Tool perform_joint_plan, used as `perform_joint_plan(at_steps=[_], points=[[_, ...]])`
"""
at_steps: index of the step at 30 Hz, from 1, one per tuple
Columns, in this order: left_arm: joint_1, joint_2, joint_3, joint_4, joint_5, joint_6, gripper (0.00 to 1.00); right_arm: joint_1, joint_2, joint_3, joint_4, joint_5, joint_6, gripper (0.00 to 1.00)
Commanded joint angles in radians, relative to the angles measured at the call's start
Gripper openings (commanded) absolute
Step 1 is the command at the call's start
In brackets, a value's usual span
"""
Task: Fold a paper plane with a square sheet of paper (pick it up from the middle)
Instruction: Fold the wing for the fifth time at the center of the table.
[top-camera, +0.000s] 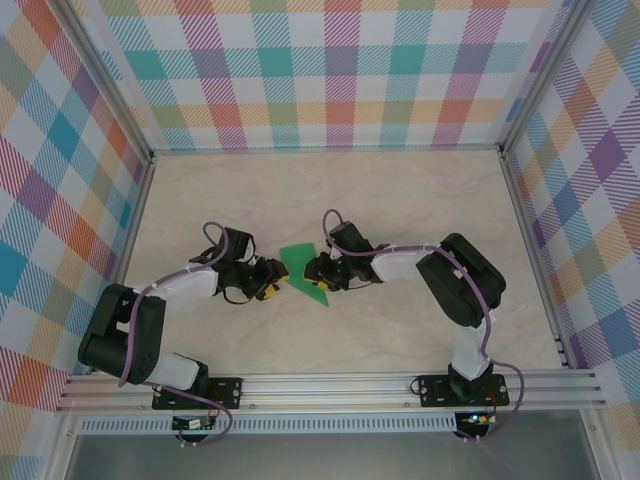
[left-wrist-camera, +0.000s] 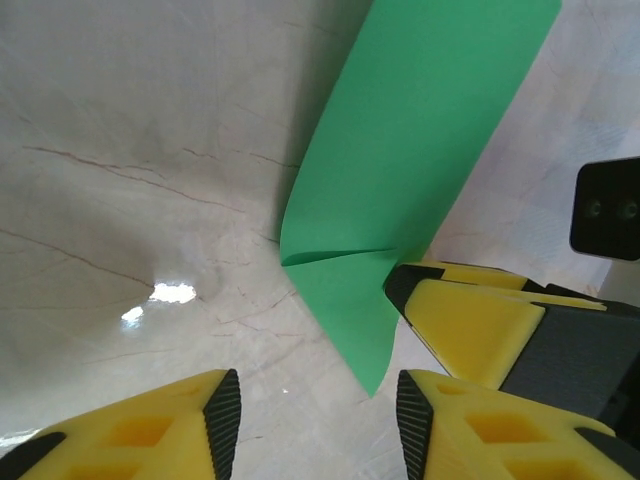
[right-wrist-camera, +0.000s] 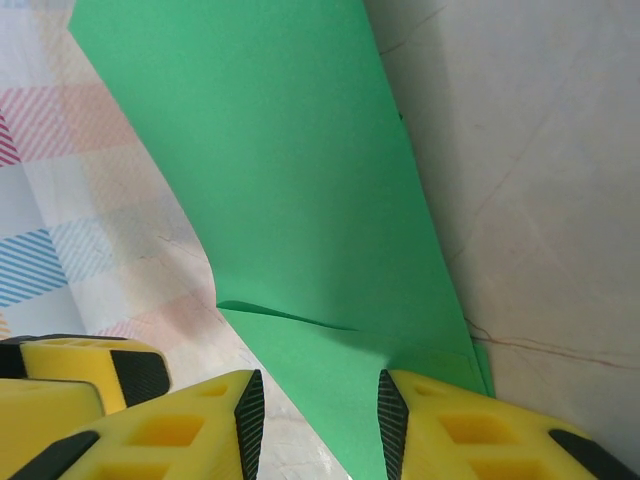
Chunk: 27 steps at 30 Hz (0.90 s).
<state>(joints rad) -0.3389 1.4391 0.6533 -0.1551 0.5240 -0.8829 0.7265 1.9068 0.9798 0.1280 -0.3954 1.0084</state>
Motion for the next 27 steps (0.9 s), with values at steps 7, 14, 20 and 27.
perform_joint_plan(at_steps=[7, 14, 20, 27], points=[[-0.054, 0.089, 0.024, 0.079, -0.065, -0.060, 0.40, -0.027, -0.021, -0.045, 0.032, -0.054, 0.048, 0.39], [-0.061, 0.126, 0.032, 0.145, -0.032, -0.050, 0.36, -0.038, -0.022, -0.059, 0.057, -0.085, 0.058, 0.39], [-0.068, 0.164, 0.037, 0.186, -0.004, -0.053, 0.31, -0.044, -0.025, -0.064, 0.070, -0.101, 0.062, 0.39], [-0.071, 0.172, 0.035, 0.240, 0.032, -0.051, 0.20, -0.057, -0.044, -0.070, 0.095, -0.120, 0.037, 0.42]])
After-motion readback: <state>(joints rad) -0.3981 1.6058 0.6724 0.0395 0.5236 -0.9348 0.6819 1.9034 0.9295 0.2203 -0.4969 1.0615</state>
